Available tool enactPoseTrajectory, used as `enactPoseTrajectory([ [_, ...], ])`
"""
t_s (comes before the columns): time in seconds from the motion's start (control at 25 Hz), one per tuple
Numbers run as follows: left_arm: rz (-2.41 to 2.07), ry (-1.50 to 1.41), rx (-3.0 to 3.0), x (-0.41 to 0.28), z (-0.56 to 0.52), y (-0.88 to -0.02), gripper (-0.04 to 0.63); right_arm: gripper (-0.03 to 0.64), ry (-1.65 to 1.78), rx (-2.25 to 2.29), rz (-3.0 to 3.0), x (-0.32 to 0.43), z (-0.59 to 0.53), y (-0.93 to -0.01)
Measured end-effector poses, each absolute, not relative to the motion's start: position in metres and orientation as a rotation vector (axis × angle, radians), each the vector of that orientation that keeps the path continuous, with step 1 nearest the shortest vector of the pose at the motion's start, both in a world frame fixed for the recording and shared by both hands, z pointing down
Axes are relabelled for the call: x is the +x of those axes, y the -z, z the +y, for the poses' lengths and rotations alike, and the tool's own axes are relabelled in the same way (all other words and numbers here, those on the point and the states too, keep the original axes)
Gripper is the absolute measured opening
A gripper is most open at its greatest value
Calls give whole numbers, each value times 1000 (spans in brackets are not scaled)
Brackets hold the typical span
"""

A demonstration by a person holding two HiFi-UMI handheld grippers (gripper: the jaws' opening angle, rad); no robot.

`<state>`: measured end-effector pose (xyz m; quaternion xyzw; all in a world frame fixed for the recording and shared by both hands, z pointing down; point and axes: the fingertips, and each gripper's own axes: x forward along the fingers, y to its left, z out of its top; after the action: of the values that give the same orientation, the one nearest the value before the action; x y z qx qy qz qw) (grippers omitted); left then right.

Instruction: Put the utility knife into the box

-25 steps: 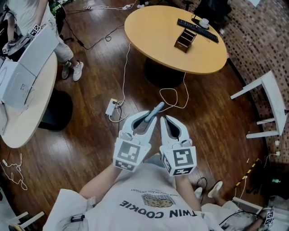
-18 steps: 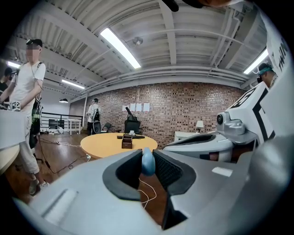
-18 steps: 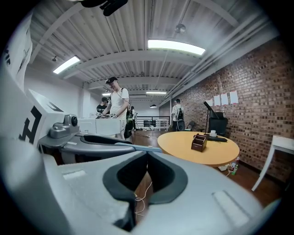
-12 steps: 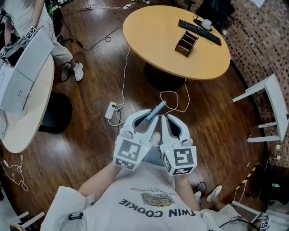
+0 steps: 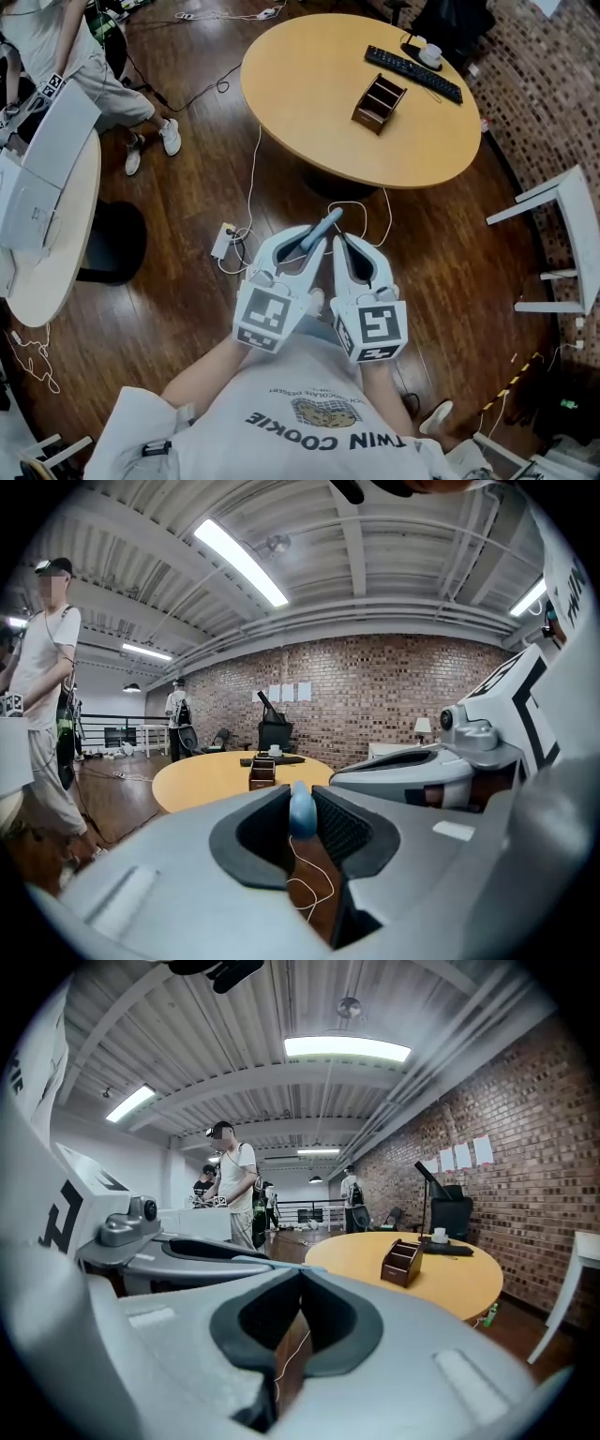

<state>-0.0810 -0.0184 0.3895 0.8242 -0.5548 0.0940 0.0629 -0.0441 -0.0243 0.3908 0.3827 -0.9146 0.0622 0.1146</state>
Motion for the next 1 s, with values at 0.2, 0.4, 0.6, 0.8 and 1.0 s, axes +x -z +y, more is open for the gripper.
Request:
enactPoseTrajectory([
  [0.2, -1709, -291, 2481, -60, -64, -385, 77, 3, -164, 1095, -2700, -22, -71, -385],
  [0.4, -1720, -307, 2483, -43, -91, -383, 77, 3, -165, 1092, -2714, -7, -100, -383],
  [0.6, -1716, -322, 2494, -32, -114, -380, 77, 3, -182, 1104, -2717, 4, -119, -384],
  [0.8, -1709, -319, 2518, -23, -136, -377, 77, 3, -193, 1135, -2707, 14, -137, -388],
  [1.0, -1679, -335, 2543, -15, -156, -382, 77, 3, -198, 1172, -2695, 21, -158, -390],
])
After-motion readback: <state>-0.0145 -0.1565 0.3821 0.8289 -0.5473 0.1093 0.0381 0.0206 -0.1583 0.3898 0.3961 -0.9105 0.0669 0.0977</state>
